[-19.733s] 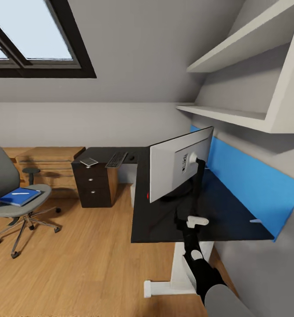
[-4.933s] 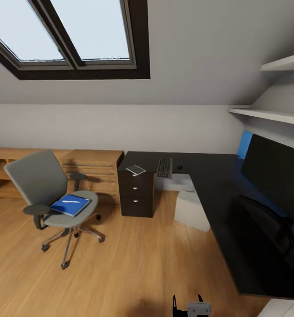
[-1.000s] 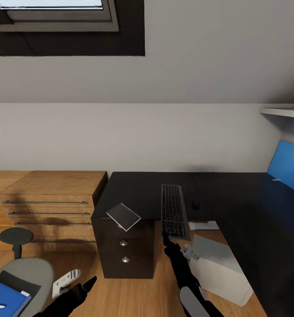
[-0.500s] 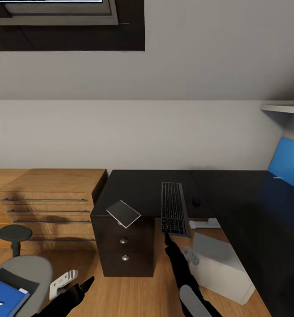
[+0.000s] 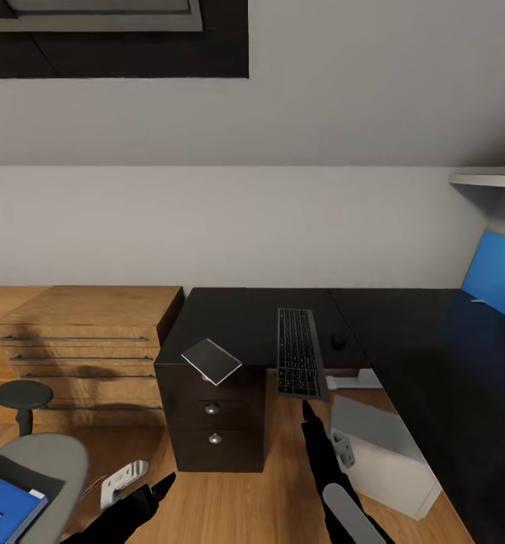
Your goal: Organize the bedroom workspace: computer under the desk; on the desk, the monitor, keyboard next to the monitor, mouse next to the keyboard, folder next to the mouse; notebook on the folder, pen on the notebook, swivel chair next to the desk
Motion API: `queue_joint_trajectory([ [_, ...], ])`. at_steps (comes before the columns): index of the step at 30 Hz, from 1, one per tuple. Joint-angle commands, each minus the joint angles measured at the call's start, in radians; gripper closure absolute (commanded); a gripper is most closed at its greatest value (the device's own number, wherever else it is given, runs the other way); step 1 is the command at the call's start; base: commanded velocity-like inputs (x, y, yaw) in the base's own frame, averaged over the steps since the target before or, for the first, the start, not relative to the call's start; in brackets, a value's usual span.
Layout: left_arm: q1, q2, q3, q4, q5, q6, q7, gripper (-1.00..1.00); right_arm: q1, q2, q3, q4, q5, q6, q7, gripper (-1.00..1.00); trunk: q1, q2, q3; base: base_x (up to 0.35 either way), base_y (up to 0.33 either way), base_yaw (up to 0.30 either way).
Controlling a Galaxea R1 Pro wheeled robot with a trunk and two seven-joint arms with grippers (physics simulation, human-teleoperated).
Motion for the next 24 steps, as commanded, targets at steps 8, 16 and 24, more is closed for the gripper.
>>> queue_joint_trajectory([
  [8, 0.0, -0.001, -0.008, -0.001, 0.002, 0.006, -0.004, -1.0, -0.001, -0.002, 0.003, -0.002, -0.005, -0.009, 0.001, -1.0, 0.027, -0.05, -0.023, 0.0, 0.0, 0.0],
  [16, 0.0, 0.001, -0.009, 0.002, 0.003, 0.007, -0.008, -1.0, -0.001, -0.001, 0.004, -0.002, -0.005, -0.009, 0.001, -1.0, 0.027, -0.05, -0.023, 0.0, 0.0, 0.0],
  [24, 0.0, 0.004, -0.009, 0.006, 0.003, 0.007, -0.011, -1.0, -0.001, 0.0, 0.005, -0.002, -0.005, -0.008, 0.001, -1.0, 0.027, -0.05, -0.023, 0.098, 0.0, 0.0],
])
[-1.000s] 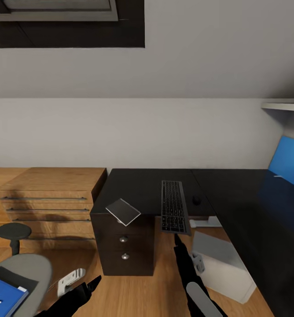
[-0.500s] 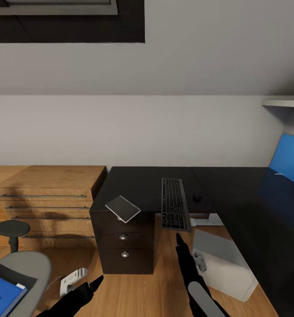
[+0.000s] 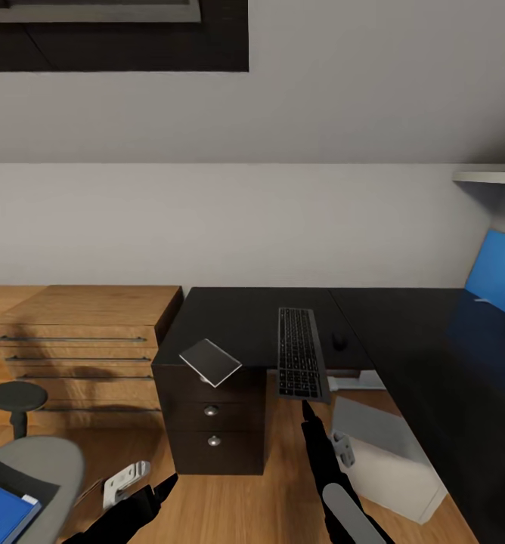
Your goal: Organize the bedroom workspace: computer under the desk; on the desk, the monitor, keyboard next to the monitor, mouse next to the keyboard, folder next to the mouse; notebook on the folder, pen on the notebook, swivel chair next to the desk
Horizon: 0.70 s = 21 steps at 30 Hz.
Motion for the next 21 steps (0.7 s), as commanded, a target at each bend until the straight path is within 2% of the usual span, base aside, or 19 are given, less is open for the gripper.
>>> queue_joint_trajectory([
  [1, 0.0, -0.001, 0.003, -0.001, 0.002, 0.007, -0.004, -1.0, -0.001, -0.001, 0.004, 0.0, -0.009, -0.007, 0.0, -1.0, 0.0, 0.0, -0.001, 0.032, 0.0, 0.0],
  [17, 0.0, -0.001, 0.004, 0.0, 0.002, 0.006, -0.003, -1.0, -0.001, -0.002, 0.004, 0.002, -0.009, -0.007, -0.001, -1.0, 0.0, 0.0, -0.001, 0.14, 0.0, 0.0],
  [21, 0.0, -0.001, 0.003, 0.0, 0.003, 0.009, -0.004, -1.0, -0.001, -0.002, 0.004, 0.003, -0.009, -0.007, -0.001, -1.0, 0.0, 0.0, -0.001, 0.041, 0.0, 0.0],
])
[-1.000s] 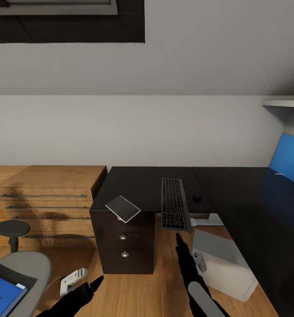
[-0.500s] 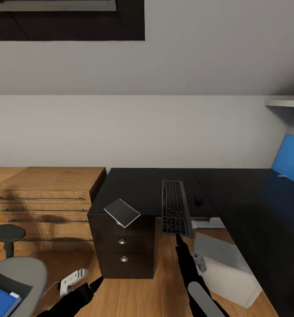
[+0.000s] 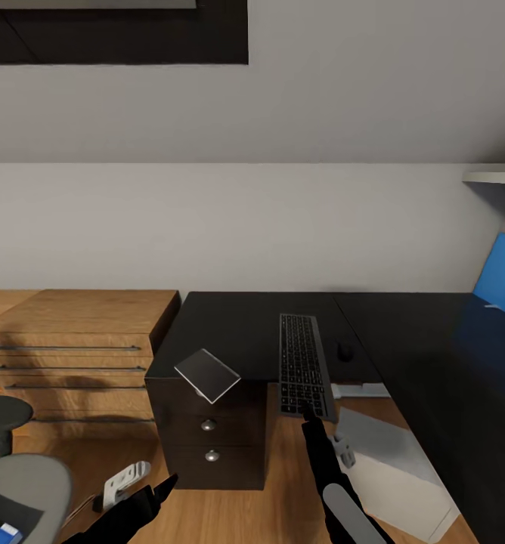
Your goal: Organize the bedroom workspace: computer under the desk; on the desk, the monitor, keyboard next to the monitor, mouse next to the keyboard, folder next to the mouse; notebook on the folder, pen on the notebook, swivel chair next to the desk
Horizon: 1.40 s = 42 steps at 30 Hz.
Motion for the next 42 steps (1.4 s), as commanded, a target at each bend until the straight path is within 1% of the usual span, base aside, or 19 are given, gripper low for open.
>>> queue_joint_trajectory([
  [1, 0.0, -0.001, 0.003, -0.001, 0.002, 0.007, -0.004, -1.0, -0.001, -0.001, 0.004, 0.0, -0.008, -0.007, 0.0, -1.0, 0.0, 0.0, -0.001, 0.014, 0.0, 0.0],
  [17, 0.0, -0.001, 0.003, -0.001, 0.003, 0.005, -0.004, -1.0, -0.001, 0.001, 0.004, 0.002, -0.008, -0.007, 0.0, -1.0, 0.0, 0.0, -0.001, 0.043, 0.0, 0.0],
  [25, 0.0, -0.001, 0.004, -0.001, 0.003, 0.006, -0.004, -1.0, -0.001, 0.001, 0.004, 0.003, -0.008, -0.007, 0.0, -1.0, 0.0, 0.0, -0.001, 0.152, 0.0, 0.0],
  [37, 0.0, -0.001, 0.004, -0.001, 0.002, 0.009, -0.003, -1.0, -0.001, 0.001, 0.004, 0.003, -0.008, -0.007, -0.004, -1.0, 0.0, 0.0, -0.001, 0.014, 0.0, 0.0],
  [38, 0.0, -0.001, 0.004, -0.001, 0.002, 0.009, -0.003, -1.0, -0.001, 0.002, 0.004, 0.003, -0.008, -0.007, -0.006, 1.0, 0.0, 0.0, -0.001, 0.0, 0.0, 0.0],
  [42, 0.0, -0.001, 0.004, -0.001, 0.002, 0.009, -0.003, -1.0, -0.001, 0.002, 0.004, 0.003, -0.009, -0.007, -0.008, 1.0, 0.0, 0.0, -0.001, 0.0, 0.0, 0.0],
])
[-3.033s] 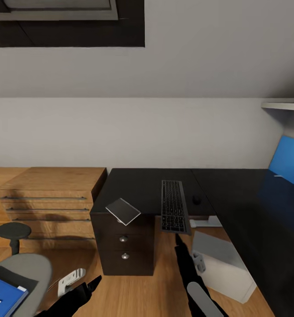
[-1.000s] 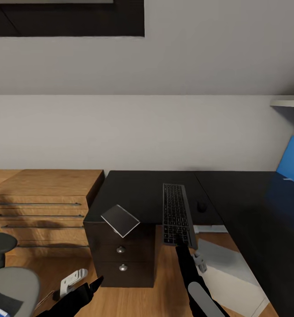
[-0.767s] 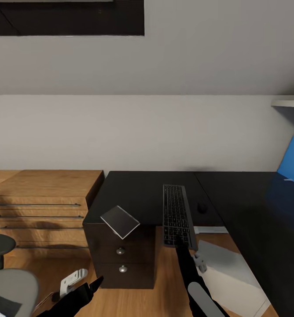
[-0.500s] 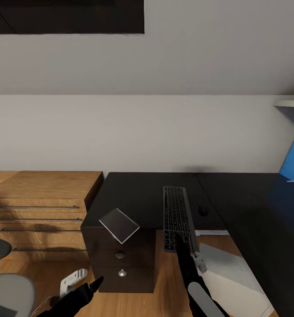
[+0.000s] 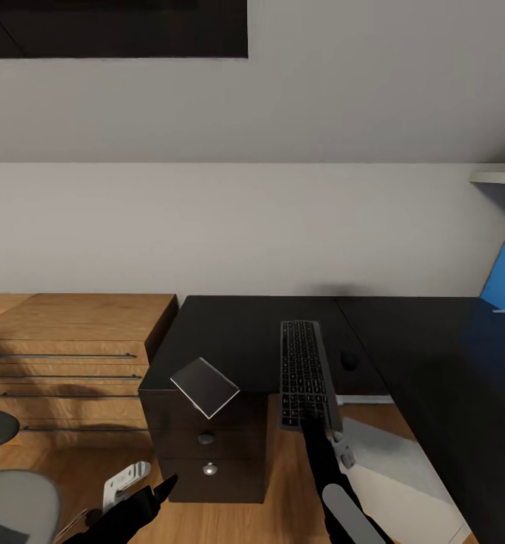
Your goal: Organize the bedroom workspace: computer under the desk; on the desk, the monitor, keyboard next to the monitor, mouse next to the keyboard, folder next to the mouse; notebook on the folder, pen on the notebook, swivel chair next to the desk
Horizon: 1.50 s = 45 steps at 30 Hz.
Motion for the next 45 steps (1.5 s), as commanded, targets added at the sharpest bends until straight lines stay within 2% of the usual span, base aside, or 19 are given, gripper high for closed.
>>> queue_joint_trajectory([
  [1, 0.0, -0.001, 0.003, -0.001, 0.002, 0.006, -0.004, -1.0, -0.001, 0.0, 0.005, 0.001, -0.02, -0.007, 0.0, 1.0, 0.0, 0.0, -0.001, 0.0, 0.0, 0.0],
  [10, 0.0, -0.001, 0.003, -0.001, -0.001, 0.003, -0.004, -1.0, -0.001, -0.002, 0.003, 0.0, -0.021, -0.007, 0.001, 1.0, 0.0, 0.0, -0.001, 0.0, 0.0, 0.0],
  [22, 0.0, -0.001, 0.004, -0.001, -0.002, 0.002, -0.002, -1.0, -0.001, -0.003, 0.005, -0.007, -0.021, -0.008, 0.005, 1.0, -0.046, 0.084, 0.037, 0.0, 0.0, 0.0],
  [27, 0.0, -0.001, 0.004, -0.001, -0.001, 0.0, -0.001, -1.0, -0.001, -0.007, 0.007, -0.056, -0.021, -0.009, 0.004, 1.0, -0.065, 0.119, 0.052, 0.0, 0.0, 0.0],
  [33, -0.001, -0.002, 0.004, -0.001, -0.001, -0.001, -0.001, -1.0, 0.003, -0.019, 0.009, -0.113, -0.021, -0.012, 0.001, 1.0, -0.088, 0.161, 0.071, 0.0, 0.0, 0.0],
  [39, -0.001, -0.001, 0.002, 0.002, -0.003, -0.001, 0.002, -1.0, 0.037, -0.042, 0.009, -0.209, -0.022, -0.012, -0.004, 1.0, -0.111, 0.203, 0.09, 0.0, 0.0, 0.0],
  [45, -0.001, -0.002, 0.001, 0.032, -0.004, -0.001, 0.003, -1.0, 0.086, -0.087, 0.01, -0.34, -0.026, -0.011, -0.022, 1.0, -0.134, 0.245, 0.109, -0.061, 0.0, 0.0],
])
